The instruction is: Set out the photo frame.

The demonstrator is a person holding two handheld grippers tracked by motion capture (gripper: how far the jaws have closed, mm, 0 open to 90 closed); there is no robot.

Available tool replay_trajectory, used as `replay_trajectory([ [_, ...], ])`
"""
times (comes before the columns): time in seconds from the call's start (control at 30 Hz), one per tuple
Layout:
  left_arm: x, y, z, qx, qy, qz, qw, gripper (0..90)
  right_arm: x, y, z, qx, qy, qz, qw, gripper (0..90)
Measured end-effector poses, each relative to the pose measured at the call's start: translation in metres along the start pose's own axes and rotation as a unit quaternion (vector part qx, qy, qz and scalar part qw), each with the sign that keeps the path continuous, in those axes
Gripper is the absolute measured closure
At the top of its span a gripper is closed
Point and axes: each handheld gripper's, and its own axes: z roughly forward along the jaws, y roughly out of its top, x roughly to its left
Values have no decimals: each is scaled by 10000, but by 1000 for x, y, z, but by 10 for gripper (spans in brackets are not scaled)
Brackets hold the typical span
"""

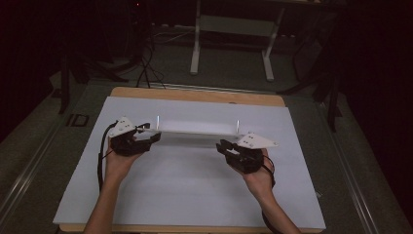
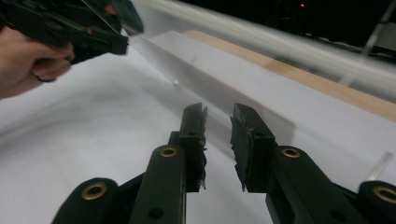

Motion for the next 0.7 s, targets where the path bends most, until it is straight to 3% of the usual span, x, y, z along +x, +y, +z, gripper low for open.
replay_trajectory([
  [0.4, 6, 8, 4, 10, 28, -90, 10000, 412, -35, -23, -14, 212, -544, 70, 9983, 697],
  [0.6, 9, 12, 6, 22, 43, -117, 9999, 424, -50, -25, -13, 281, -700, 163, 9970, 646],
  [0.7, 11, 13, 7, 46, 27, -103, 9999, 436, -57, -27, -13, 287, -636, 291, 9971, 622],
])
